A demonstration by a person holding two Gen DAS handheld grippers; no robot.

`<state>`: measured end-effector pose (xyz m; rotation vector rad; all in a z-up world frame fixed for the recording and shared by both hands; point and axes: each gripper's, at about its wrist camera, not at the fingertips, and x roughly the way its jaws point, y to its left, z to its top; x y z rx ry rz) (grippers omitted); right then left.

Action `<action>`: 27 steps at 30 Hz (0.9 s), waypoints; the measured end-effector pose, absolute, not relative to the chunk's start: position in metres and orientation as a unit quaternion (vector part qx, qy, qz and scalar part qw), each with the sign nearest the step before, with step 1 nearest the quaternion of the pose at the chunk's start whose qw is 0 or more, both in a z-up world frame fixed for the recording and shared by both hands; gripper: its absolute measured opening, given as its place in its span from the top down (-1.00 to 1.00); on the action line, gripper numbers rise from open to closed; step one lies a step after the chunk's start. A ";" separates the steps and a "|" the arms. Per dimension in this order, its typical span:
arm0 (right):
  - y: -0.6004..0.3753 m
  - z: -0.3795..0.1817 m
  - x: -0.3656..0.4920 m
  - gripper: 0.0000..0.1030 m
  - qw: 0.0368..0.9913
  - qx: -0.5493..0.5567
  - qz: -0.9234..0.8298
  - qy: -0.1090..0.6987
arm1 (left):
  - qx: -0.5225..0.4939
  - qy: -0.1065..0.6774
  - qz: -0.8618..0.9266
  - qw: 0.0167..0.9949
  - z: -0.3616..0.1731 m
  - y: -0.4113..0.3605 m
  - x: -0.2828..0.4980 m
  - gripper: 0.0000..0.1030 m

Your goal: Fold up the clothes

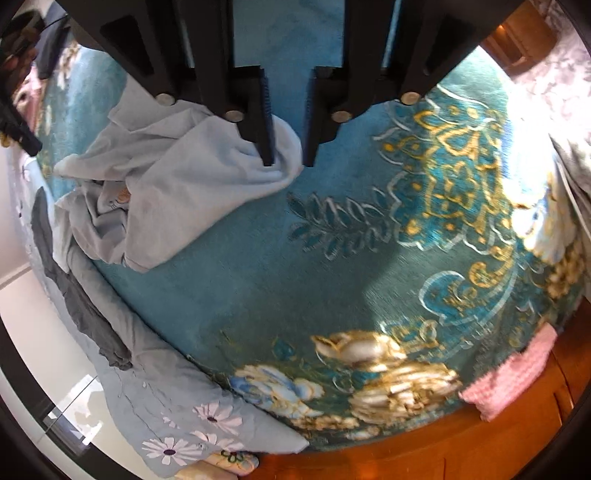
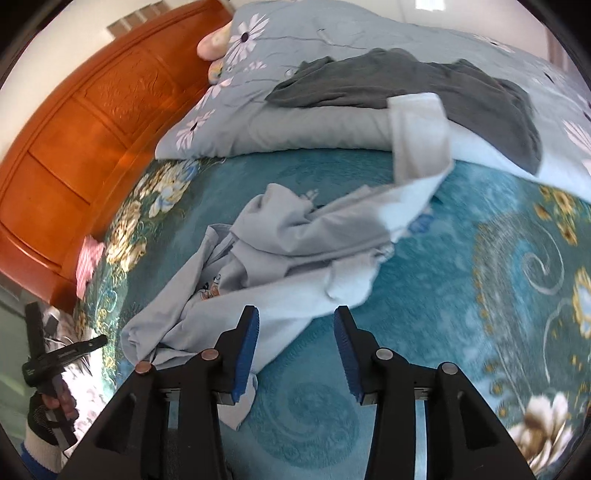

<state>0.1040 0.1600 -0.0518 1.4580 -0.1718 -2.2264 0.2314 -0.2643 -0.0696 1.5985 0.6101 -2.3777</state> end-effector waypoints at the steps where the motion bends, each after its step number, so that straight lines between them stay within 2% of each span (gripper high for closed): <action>1: 0.153 -0.053 0.100 0.16 0.240 0.532 -0.810 -0.056 | 0.538 0.201 -0.812 0.104 -0.067 -0.263 0.231 0.43; 4: 0.124 -0.055 0.086 0.16 0.258 0.534 -0.805 -0.024 | 0.538 0.174 -0.822 0.073 -0.067 -0.252 0.220 0.26; 10: 0.048 -0.060 0.062 0.16 0.310 0.518 -0.792 0.087 | 0.553 0.134 -0.822 -0.005 -0.084 -0.204 0.196 0.07; 17: 0.009 -0.092 0.040 0.16 0.318 0.520 -0.767 0.203 | 0.591 0.080 -0.802 -0.030 -0.123 -0.173 0.180 0.01; 20: 0.009 -0.106 0.029 0.16 0.294 0.523 -0.766 0.231 | 0.596 0.093 -0.797 -0.027 -0.132 -0.176 0.179 0.01; 23: 0.018 -0.112 0.017 0.16 0.272 0.530 -0.773 0.218 | 0.590 0.125 -0.798 -0.021 -0.134 -0.187 0.177 0.01; 25: 0.027 -0.117 0.010 0.45 0.255 0.538 -0.777 0.204 | 0.585 0.136 -0.800 -0.015 -0.133 -0.192 0.176 0.01; 26: 0.030 -0.118 0.008 0.71 0.251 0.542 -0.778 0.197 | 0.582 0.138 -0.801 -0.014 -0.132 -0.193 0.175 0.03; 27: 0.034 -0.119 0.007 0.81 0.247 0.545 -0.778 0.190 | 0.578 0.142 -0.804 -0.013 -0.131 -0.194 0.176 0.03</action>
